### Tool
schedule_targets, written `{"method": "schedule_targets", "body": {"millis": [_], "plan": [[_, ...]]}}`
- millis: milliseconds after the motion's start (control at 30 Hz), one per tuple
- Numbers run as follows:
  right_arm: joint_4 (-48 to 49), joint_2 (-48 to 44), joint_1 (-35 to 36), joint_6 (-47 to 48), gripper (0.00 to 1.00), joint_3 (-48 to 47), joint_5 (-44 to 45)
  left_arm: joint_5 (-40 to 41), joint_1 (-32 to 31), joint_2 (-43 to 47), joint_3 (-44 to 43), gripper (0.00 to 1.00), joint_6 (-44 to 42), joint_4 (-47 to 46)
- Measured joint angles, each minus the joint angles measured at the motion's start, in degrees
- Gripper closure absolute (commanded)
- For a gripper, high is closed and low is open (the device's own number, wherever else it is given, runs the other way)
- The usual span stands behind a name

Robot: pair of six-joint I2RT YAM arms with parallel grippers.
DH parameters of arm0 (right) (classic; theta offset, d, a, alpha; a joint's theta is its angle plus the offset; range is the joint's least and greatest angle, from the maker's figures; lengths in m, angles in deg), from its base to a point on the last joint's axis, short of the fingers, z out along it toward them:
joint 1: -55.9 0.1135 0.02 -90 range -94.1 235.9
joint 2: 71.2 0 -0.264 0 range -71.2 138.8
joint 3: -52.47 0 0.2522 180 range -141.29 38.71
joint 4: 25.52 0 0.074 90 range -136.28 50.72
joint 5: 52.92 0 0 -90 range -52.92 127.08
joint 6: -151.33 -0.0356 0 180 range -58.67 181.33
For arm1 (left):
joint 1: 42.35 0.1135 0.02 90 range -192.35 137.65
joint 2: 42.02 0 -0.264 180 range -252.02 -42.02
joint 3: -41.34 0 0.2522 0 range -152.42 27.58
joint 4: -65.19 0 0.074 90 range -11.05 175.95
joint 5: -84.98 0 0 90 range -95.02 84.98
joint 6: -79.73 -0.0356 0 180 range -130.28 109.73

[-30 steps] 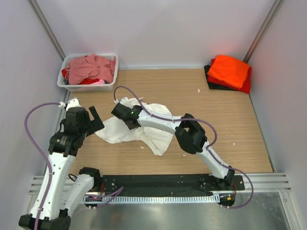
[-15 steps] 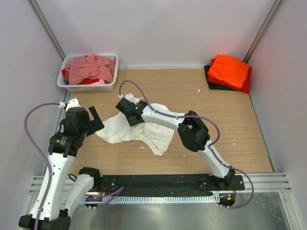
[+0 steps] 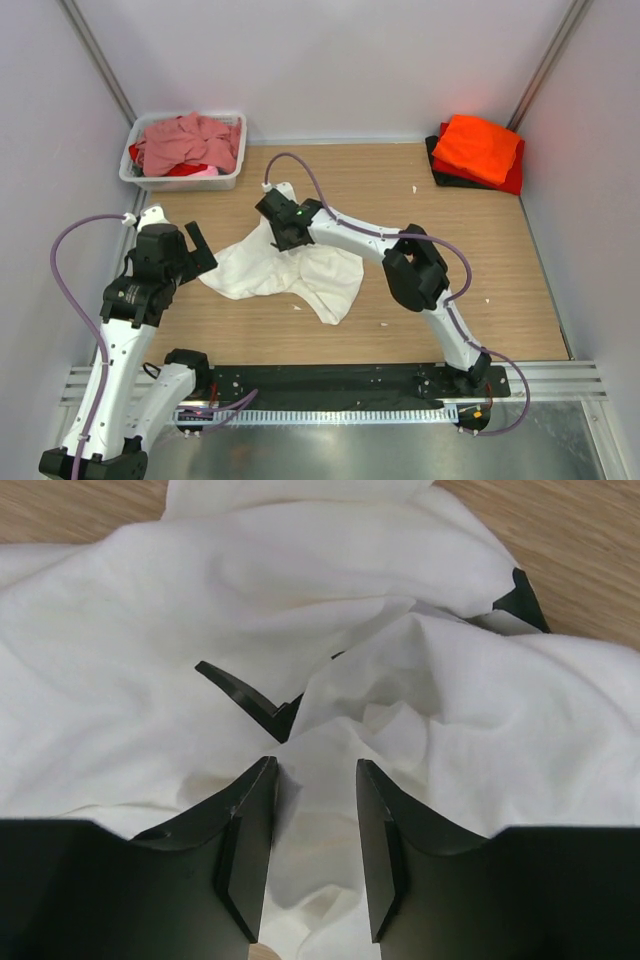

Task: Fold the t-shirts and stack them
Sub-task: Flatten the tshirt out

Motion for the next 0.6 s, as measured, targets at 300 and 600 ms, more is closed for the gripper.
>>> {"method": "schedule_targets", "body": {"millis": [300,600], "plan": [[1.5,-0.6,0.8,-0.2,0.86,4.1,-2.1,0.0,0.0,0.0,0.1,0.00,0.0,0.0],[2.5,-2.3,2.0,0.2,0.99,5.6,-1.0,0.0,0.0,0.0,0.3,0.00,0.0,0.0]]}}
